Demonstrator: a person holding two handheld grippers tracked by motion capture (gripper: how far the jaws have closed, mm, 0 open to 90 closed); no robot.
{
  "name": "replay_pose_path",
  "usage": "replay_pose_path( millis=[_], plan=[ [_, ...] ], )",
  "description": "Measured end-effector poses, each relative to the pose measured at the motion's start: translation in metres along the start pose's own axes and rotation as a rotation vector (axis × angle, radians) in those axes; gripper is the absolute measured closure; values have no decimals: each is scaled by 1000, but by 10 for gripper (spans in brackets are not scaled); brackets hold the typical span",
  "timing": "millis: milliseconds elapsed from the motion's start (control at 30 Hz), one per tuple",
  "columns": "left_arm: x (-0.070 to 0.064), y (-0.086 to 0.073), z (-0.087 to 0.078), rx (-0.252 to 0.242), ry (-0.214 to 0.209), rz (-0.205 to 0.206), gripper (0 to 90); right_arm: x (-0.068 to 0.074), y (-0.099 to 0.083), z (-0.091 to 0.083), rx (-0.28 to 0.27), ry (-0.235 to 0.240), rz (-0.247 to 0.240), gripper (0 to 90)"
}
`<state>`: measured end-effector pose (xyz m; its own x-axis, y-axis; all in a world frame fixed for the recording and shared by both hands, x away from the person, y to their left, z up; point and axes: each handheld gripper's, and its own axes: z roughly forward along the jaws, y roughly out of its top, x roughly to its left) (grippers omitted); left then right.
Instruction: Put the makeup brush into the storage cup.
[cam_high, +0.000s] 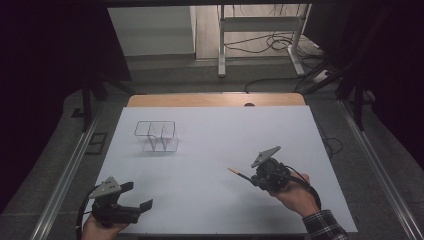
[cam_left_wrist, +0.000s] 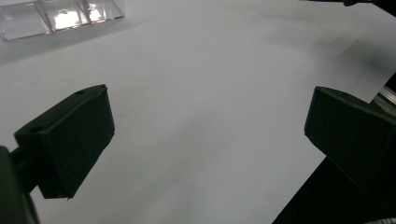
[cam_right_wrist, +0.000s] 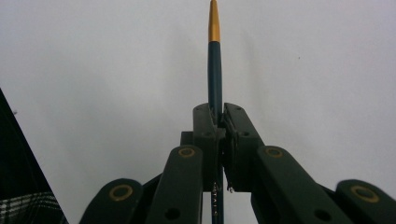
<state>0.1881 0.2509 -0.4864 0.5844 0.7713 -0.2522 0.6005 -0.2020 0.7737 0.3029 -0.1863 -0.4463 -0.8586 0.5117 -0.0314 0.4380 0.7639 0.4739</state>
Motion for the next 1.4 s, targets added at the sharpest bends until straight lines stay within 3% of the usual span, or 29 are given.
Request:
replay_pose_path(
  millis=[333, 633, 1067, 1400],
  plan=[
    [-4, 10, 7, -48, -52, -16, 46, 7, 5, -8, -83, 8, -10, 839],
    [-5, 21, 17, -105, -124, -70, 72, 12, 6, -11, -150, 14, -14, 839],
    [-18, 44, 42, -122, -190, -47, 84, 22, 7, -16, -251, 13, 1, 839],
    [-27, 60, 59, -107, -225, -16, 83, 26, 3, -18, -322, 22, 24, 839]
  ],
)
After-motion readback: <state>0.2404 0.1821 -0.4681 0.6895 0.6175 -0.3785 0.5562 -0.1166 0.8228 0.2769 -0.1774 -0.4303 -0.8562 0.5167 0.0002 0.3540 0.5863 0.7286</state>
